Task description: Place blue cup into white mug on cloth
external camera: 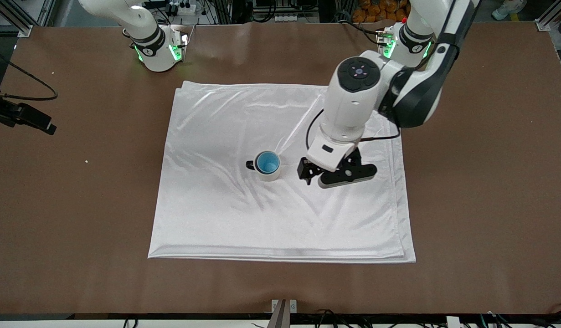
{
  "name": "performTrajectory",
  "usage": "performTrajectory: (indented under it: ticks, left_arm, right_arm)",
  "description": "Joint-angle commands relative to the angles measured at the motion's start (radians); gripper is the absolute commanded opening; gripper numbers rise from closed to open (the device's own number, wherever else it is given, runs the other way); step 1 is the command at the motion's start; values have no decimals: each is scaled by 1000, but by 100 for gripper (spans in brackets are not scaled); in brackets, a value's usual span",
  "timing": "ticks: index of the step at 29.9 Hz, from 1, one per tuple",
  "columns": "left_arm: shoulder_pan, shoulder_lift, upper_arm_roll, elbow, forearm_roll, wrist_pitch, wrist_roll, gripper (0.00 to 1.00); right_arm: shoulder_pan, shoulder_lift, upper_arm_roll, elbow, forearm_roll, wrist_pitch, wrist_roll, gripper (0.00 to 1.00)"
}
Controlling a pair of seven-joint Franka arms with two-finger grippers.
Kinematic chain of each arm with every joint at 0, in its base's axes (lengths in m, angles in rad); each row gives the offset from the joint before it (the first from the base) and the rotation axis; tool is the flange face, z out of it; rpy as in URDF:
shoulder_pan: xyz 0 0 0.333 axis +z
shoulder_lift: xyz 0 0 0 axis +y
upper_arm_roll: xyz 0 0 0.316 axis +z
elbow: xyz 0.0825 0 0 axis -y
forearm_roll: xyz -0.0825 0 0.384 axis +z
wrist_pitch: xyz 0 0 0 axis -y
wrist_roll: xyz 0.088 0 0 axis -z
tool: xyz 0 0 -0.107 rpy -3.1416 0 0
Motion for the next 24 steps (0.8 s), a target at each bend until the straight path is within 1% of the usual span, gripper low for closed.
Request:
performTrajectory:
  ticks: [1, 6, 13, 17, 19, 21, 24]
  left_arm:
    - [63, -57, -5, -27, 18, -37, 122, 100]
    - [120, -71, -7, -30, 7, -59, 179, 100]
    - [167, -94, -10, -30, 3, -66, 231, 100]
    - [187, -125, -4, -30, 3, -111, 290, 100]
    - [213, -129, -10, -30, 1, -134, 329, 100]
    - [241, -135, -14, -30, -16, -164, 358, 100]
    - [250, -171, 7, -34, -75, -191, 390, 100]
  right_arm:
    - [-1, 8, 0, 28, 4, -10, 21, 100]
    - [-2, 8, 0, 28, 4, -10, 21, 100]
    - [-1, 10, 0, 28, 4, -8, 21, 100]
    - [-4, 13, 0, 28, 6, -7, 21, 100]
    - [-7, 13, 0, 28, 6, -4, 21, 100]
    - [-7, 13, 0, 28, 6, 7, 21, 100]
    - [-8, 13, 0, 28, 4, 10, 21, 100]
